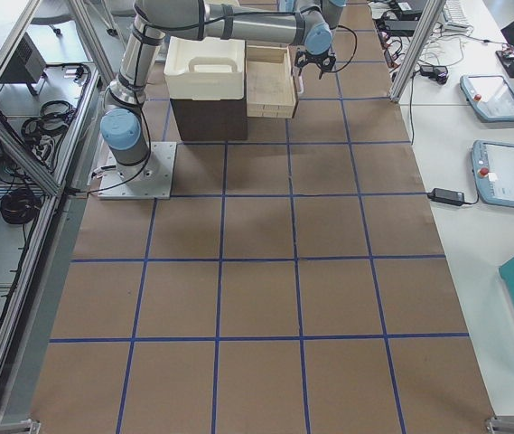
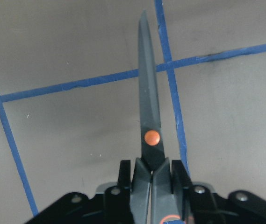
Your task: Place scissors in drawer with both arms
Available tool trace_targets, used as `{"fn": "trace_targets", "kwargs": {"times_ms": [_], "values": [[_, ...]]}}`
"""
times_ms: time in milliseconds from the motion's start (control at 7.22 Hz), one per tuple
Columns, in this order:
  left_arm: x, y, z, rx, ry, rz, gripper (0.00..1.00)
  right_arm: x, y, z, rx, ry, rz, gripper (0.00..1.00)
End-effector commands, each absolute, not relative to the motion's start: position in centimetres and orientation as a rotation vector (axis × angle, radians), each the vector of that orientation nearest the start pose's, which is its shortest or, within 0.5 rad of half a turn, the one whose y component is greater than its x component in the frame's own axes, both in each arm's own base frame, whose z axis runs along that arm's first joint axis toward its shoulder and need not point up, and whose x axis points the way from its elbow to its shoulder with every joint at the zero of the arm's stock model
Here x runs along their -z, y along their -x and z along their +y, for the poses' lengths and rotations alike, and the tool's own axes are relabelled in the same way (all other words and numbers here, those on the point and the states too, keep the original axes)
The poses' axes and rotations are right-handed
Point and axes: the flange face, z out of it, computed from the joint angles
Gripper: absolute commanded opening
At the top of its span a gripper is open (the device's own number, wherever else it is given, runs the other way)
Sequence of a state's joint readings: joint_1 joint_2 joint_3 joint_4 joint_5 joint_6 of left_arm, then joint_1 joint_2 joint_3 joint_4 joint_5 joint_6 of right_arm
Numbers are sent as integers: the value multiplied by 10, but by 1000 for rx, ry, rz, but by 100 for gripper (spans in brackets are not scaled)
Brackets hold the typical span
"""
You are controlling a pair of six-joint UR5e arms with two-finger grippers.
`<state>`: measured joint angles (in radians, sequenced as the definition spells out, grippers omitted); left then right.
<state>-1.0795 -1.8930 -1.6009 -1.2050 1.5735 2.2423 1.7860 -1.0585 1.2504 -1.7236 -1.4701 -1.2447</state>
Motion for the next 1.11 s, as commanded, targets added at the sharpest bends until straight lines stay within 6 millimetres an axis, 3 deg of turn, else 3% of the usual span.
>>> {"fn": "trace_targets", "kwargs": {"times_ms": [0, 138, 277, 415, 554, 692, 969], "values": [[-354, -148, -589, -9, 2383, -2014, 0, -419, -234, -631, 80, 1919, 2364, 100], [-376, -104, -591, 18, 2389, -1989, 0, -446, -215, -617, 53, 1842, 2430, 100], [-393, -62, -589, 25, 2388, -1990, 0, -485, -183, -590, 45, 1701, 2532, 100], [-405, -34, -586, 15, 2414, -1988, 0, -508, -134, -571, 7, 1468, 2654, 100], [-412, -1, -580, 19, 2387, -2005, 0, -534, -104, -544, 32, 1325, 2746, 100], [-412, 30, -577, 30, 2288, -2091, 0, -548, -85, -517, 69, 1195, 2831, 100], [-414, 96, -568, 30, 2127, -2256, 0, -555, -83, -479, 24, 605, 3060, 100]]}}
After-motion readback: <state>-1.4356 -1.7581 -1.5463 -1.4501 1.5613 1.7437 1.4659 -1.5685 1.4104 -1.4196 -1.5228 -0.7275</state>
